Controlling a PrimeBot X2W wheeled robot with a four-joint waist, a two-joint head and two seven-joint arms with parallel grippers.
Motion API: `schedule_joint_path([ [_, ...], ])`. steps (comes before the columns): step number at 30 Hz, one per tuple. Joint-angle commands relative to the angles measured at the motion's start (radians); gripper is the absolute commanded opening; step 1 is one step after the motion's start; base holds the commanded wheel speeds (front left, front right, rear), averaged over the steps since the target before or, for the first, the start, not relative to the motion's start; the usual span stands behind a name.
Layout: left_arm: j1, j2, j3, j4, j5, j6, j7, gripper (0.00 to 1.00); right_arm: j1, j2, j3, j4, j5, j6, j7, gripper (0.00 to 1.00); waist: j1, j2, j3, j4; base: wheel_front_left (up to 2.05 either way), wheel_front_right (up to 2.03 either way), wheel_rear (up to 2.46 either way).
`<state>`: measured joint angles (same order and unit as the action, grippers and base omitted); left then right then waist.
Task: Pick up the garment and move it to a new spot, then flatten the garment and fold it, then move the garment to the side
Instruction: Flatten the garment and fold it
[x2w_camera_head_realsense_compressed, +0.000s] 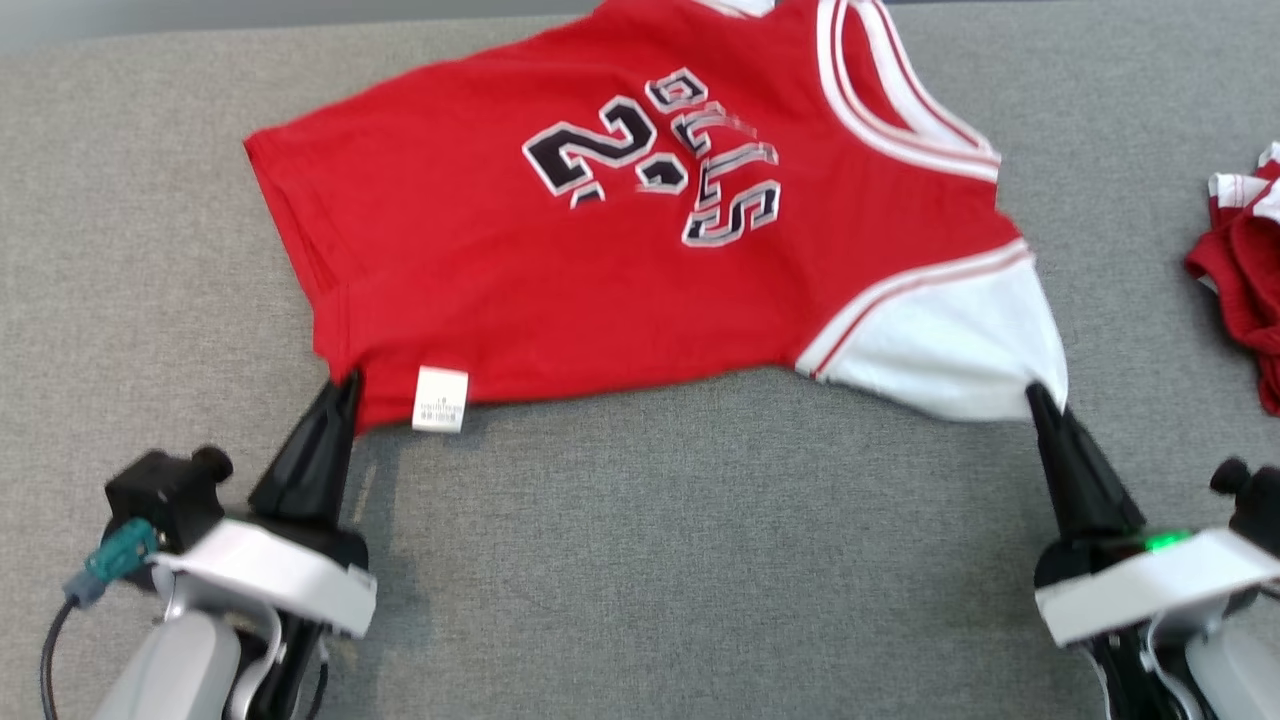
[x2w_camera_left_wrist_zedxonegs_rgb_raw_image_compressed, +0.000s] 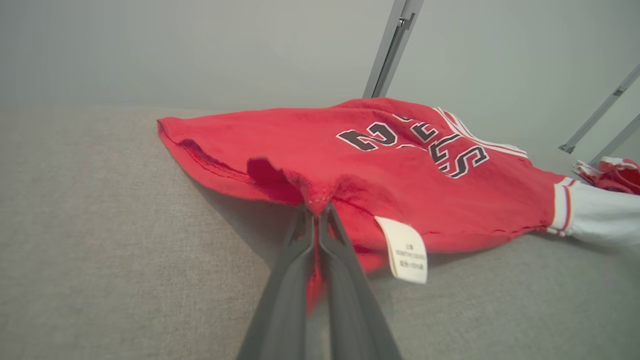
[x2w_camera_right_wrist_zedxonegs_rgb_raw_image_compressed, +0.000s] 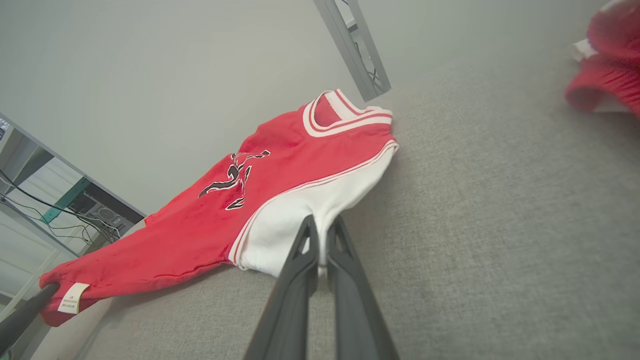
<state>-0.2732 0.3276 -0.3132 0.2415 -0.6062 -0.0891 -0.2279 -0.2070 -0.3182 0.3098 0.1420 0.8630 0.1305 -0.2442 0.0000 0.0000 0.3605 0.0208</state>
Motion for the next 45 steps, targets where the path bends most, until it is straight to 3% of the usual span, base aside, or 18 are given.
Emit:
schedule_joint_path([
  [1,0.048,0.017,-0.003,-0.029,0.003,0.013,0.019,0.0,0.052,0.0,-0.014,-0.032,-0.004,0.001,0.021,0.0,0.0,0.0,-0.023,0.0,0.0,0.0,0.0],
  [11,0.291,0.101,0.005,-0.233,-0.057,0.076,0.164,0.0,0.388,0.036,-0.135,-0.269,-0.021,0.001,0.223,0.0,0.0,0.0,-0.101,-0.001,0.0,0.0,0.0],
  [14,0.369,0.135,0.016,-0.307,-0.078,0.11,0.224,0.0,0.511,0.069,-0.188,-0.359,-0.03,0.001,0.346,0.0,0.0,0.0,-0.128,-0.002,0.0,0.0,0.0],
  [25,0.503,0.221,0.05,-0.469,-0.101,0.185,0.338,0.0,0.694,0.186,-0.363,-0.606,-0.093,0.001,0.624,0.0,0.0,0.0,-0.16,0.005,0.0,0.0,0.0],
  [30,0.504,0.214,0.046,-0.493,-0.109,0.196,0.348,0.0,0.635,0.203,-0.403,-0.666,-0.117,0.001,0.674,0.0,0.0,0.0,-0.149,0.007,0.0,0.0,0.0],
  [35,0.472,0.202,0.045,-0.496,-0.115,0.196,0.34,0.0,0.497,0.182,-0.409,-0.645,-0.135,0.001,0.691,0.0,0.0,0.0,-0.115,0.024,0.0,0.0,0.0],
  [45,0.323,0.146,0.012,-0.438,-0.117,0.15,0.312,0.0,0.087,0.039,-0.321,-0.439,-0.124,0.001,0.741,0.0,0.0,0.0,0.013,0.094,0.0,0.0,0.0],
])
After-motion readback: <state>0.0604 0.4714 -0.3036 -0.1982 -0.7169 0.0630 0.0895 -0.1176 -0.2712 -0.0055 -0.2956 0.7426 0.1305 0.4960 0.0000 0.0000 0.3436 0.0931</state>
